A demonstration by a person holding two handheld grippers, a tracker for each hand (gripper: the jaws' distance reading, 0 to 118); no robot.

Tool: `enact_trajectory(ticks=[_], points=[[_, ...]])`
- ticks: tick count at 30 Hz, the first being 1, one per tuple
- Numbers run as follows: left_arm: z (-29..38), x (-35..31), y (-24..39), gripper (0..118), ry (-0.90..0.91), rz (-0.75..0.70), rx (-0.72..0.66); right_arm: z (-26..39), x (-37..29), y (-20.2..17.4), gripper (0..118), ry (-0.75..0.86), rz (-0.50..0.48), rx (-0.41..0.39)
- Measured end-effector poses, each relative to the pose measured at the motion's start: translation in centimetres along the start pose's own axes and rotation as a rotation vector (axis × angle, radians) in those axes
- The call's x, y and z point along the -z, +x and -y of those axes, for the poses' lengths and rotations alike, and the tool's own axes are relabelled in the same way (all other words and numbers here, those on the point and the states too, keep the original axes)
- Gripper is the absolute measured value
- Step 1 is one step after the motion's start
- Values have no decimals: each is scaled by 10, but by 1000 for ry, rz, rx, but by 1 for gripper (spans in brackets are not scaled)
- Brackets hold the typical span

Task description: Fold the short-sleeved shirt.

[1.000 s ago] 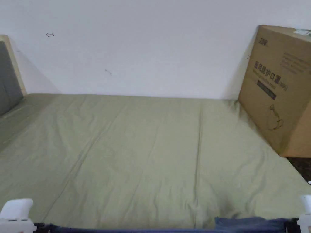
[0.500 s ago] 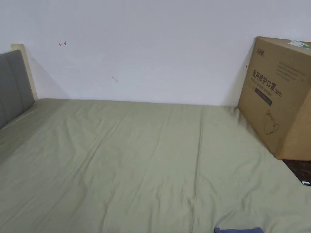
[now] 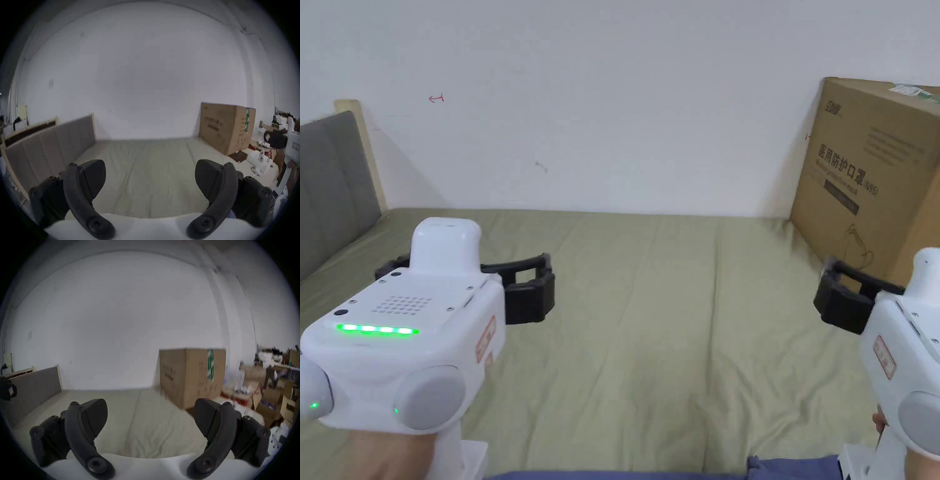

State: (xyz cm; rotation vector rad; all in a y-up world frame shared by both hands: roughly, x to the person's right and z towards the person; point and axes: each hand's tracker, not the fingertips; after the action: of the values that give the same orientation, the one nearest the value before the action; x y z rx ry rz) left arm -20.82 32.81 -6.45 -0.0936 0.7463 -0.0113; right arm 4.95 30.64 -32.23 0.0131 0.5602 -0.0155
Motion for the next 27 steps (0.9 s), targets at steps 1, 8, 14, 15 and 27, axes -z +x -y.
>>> enact_trajectory(ticks=[1,8,14,15,27], points=[[0,-3,2,105,18,7,6,-4,-4,-6,101,12,-24,-8],[-1,2,-8,0,0,200,-129,1,-17,-29,0,13,-149,12],[56,36,-87,0,-359,349,-481,11,-18,-28,0,-29,-152,-16],[79,43,-106,2,-438,379,-580,11,-19,-27,0,-42,-156,-10],[292,25,-196,118,-852,324,-1135,56,-28,-26,0,-245,-129,25]])
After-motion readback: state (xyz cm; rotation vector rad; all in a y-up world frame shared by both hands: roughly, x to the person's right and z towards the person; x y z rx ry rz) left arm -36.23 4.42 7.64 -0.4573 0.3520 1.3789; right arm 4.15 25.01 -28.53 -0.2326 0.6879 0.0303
